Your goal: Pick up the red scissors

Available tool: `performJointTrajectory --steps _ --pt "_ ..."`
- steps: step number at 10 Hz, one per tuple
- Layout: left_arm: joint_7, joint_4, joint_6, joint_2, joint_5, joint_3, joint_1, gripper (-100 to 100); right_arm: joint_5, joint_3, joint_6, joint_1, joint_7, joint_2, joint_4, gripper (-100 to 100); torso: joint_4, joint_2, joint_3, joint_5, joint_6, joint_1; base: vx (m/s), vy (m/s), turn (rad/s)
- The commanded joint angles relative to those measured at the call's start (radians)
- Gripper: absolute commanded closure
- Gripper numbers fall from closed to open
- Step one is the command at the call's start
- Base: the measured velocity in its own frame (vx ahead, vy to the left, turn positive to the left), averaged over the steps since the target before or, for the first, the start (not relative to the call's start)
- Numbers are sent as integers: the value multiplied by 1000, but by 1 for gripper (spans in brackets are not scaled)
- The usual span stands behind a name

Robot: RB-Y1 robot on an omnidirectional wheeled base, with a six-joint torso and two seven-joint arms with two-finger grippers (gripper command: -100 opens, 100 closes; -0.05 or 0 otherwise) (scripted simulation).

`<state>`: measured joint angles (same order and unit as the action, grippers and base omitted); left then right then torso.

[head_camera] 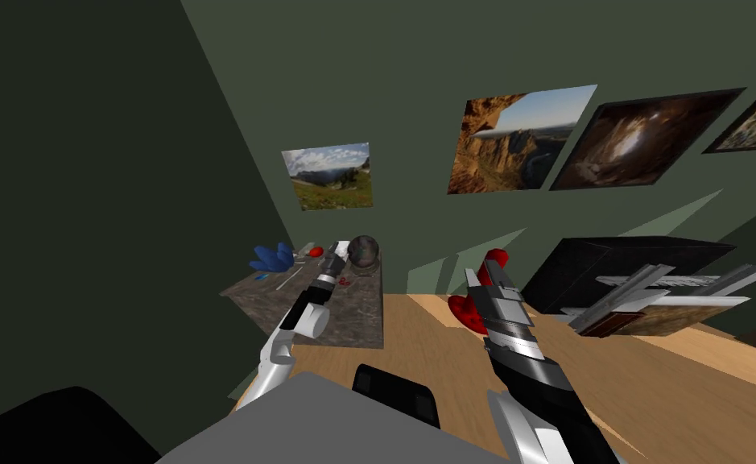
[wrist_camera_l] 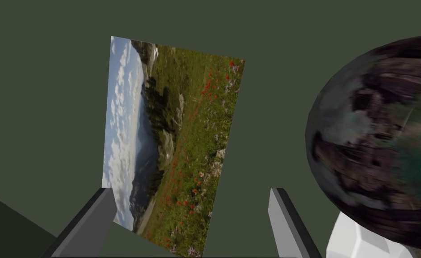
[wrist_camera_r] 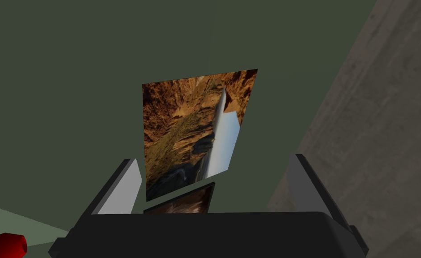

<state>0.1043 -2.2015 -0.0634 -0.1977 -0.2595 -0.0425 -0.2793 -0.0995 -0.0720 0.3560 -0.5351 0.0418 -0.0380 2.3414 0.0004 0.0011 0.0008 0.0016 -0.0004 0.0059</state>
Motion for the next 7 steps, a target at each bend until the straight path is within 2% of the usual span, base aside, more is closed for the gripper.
performJointTrajectory --steps 1,2,3,4,6,7 --pt "5 1 32 -5 -5 -2 -1 -100 0 0 0 0 0 0 0 0 0 0 0 0 0 0 -10 31 1" --pt "27 22 75 -11 -24 -3 22 -100 0 0 0 0 0 0 0 0 0 -1 -1 -1 0 -3 -37 54 -157" --pt "27 22 93 -11 -24 -3 22 -100 0 0 0 0 0 0 0 0 0 0 0 -1 0 -2 -46 64 -107" --pt "49 45 122 -16 -43 -4 46 -100 0 0 0 0 0 0 0 0 0 0 0 0 0 -2 -42 93 -172" --pt "49 45 167 -16 -43 -4 46 -100 0 0 0 0 0 0 0 0 0 -1 0 0 0 0 -24 61 -36" --pt "73 68 200 -20 -61 -5 70 -100 0 0 0 0 0 0 0 0 0 -1 -1 0 0 -2 -42 58 -184"
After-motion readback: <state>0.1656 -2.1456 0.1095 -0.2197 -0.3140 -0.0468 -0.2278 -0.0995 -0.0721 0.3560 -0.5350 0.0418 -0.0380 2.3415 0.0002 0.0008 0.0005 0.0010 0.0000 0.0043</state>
